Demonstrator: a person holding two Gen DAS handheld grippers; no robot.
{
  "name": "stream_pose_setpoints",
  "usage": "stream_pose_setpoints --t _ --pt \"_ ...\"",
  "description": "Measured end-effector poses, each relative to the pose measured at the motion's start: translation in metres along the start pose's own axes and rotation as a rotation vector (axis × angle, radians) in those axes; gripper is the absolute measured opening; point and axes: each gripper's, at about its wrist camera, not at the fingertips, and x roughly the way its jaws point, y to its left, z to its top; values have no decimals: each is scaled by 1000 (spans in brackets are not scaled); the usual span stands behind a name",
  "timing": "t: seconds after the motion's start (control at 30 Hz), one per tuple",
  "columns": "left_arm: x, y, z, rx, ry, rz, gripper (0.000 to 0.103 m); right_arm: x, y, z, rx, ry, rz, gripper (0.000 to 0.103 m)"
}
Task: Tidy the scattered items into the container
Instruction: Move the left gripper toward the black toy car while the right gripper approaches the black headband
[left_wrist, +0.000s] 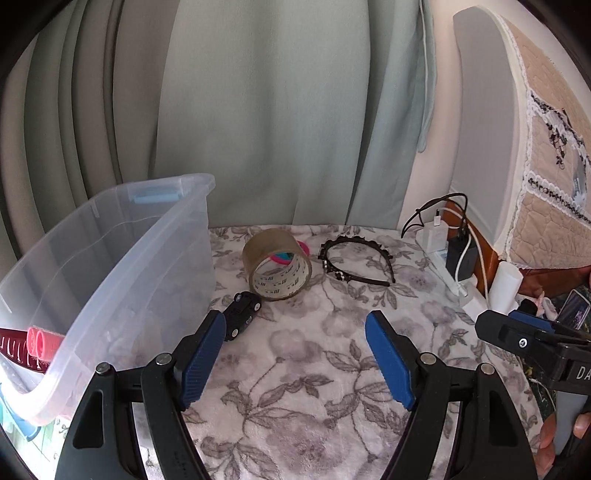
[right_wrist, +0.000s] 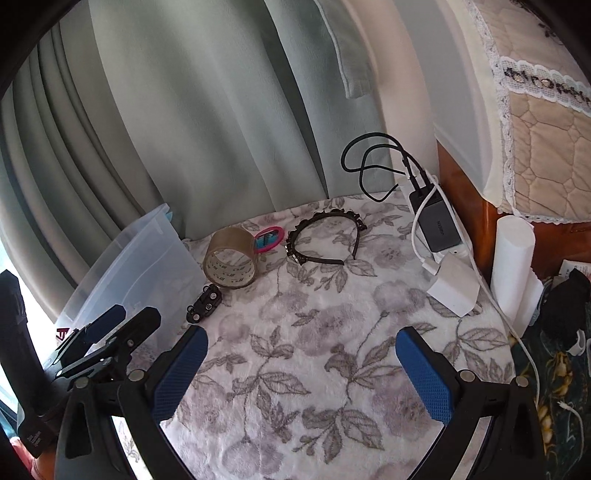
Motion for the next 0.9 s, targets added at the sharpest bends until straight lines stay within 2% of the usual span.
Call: stream_pose_setpoints --t 0.23,0.5,0.63,0.73,0.9 --pt "45 8 -7 -22 24 61 78 49 -3 9 -63 74 4 103" --pt "99 30 -13 -123 150 165 78 84 -13 19 -76 108 13 103" --pt "117 31 -15 -120 185 215 78 97 -14 23 -91 126 12 103" --pt "130 32 -14 -120 208 210 78 105 -14 26 -101 138 13 103" --pt "133 33 -15 -133 216 146 78 114 -13 29 -113 146 12 103"
